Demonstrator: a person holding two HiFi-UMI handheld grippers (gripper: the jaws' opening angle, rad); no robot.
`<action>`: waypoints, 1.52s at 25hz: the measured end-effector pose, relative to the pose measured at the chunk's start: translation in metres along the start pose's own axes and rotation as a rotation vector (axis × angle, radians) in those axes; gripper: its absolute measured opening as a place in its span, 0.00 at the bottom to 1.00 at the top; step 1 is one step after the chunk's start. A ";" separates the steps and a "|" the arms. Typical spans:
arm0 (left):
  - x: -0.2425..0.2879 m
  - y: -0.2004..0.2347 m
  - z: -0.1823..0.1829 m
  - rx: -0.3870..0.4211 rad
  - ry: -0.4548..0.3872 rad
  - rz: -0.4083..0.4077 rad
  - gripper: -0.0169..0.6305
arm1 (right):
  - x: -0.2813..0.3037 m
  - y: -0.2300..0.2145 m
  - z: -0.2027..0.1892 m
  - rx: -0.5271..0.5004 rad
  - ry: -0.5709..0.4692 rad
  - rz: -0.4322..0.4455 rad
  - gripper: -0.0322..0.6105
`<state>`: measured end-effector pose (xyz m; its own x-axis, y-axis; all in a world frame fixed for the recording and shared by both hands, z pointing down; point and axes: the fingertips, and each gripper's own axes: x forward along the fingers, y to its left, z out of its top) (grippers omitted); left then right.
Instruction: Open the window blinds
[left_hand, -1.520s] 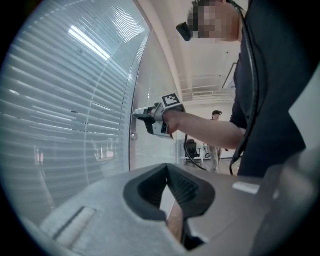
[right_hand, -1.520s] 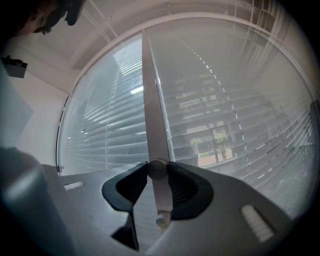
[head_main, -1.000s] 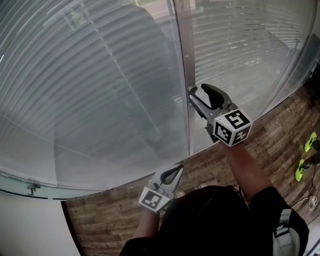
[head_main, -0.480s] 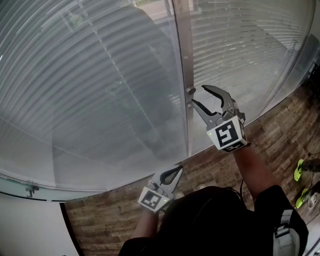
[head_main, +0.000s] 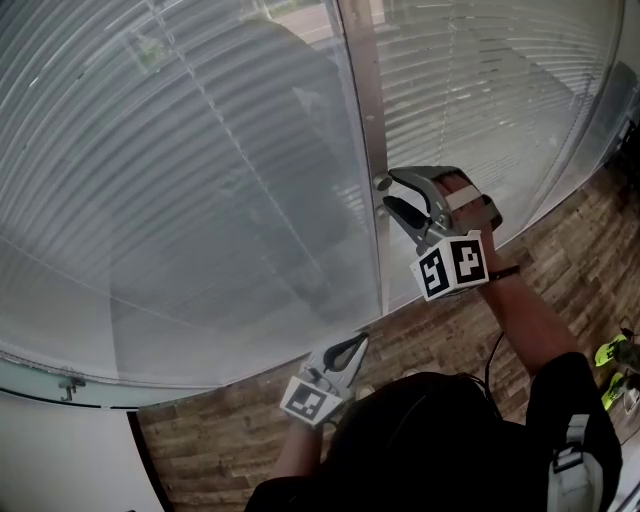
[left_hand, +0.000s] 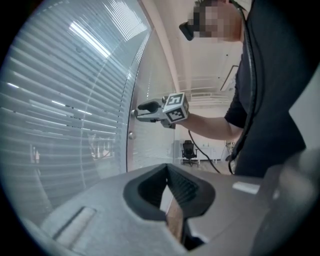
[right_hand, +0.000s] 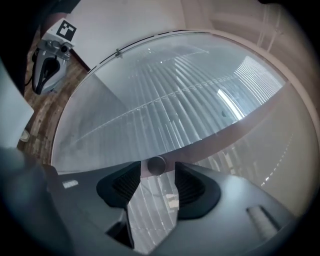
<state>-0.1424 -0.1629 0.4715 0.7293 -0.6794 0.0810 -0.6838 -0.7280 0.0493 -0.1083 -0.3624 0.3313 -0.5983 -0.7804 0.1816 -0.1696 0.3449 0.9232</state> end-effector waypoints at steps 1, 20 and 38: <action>-0.001 0.000 0.000 0.001 -0.001 0.001 0.03 | 0.001 0.000 0.001 -0.025 0.003 0.004 0.40; -0.009 -0.002 -0.004 -0.013 -0.004 0.017 0.03 | 0.017 0.007 0.001 -0.184 0.066 0.002 0.36; -0.008 -0.002 -0.008 -0.018 0.007 0.005 0.03 | 0.018 0.005 0.000 -0.158 0.062 -0.045 0.26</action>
<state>-0.1470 -0.1557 0.4787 0.7259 -0.6821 0.0881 -0.6876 -0.7230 0.0671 -0.1198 -0.3752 0.3388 -0.5426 -0.8255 0.1553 -0.0666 0.2266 0.9717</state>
